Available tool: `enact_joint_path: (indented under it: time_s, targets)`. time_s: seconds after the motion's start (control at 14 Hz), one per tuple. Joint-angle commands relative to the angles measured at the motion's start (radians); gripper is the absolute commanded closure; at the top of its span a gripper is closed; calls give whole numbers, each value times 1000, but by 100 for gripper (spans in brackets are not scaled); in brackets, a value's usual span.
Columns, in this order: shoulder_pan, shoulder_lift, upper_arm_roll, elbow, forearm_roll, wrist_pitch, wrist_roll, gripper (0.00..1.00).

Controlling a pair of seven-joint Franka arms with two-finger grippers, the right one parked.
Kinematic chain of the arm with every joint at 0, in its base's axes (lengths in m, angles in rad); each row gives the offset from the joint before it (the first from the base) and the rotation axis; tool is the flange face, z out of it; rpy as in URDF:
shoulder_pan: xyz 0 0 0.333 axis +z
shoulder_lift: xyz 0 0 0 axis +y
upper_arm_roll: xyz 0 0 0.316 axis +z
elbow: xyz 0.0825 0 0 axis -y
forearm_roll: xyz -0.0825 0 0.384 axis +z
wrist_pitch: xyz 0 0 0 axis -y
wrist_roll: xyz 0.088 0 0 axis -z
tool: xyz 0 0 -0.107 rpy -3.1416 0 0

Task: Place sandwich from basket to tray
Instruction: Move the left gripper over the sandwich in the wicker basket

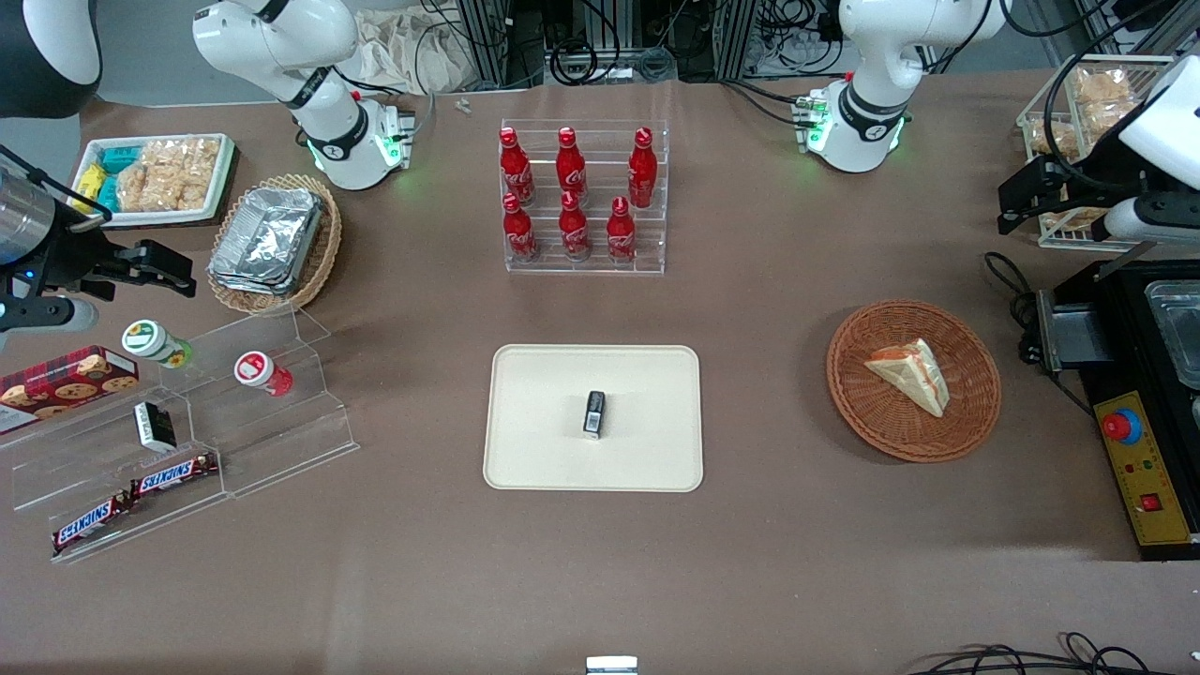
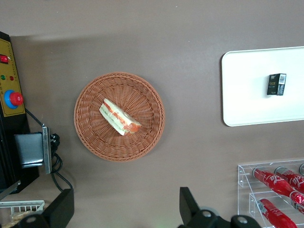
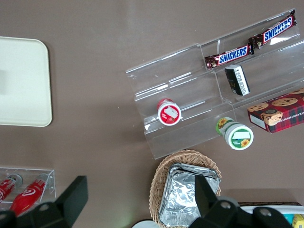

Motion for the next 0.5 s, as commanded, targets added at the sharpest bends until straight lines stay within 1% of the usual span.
enact_joint_path:
  time_s: [0.0,0.14,0.21,0.36,0.43]
  targets:
    - [-18,16,16,34,8,-63,15,0]
    - [-15,21,19,35,6,-63,-14,0]
    - [-12,25,20,26,8,-65,-67,0]
    - [-7,42,23,-24,6,-65,-315,0]
    - [-4,54,23,-56,6,-53,-406,0]
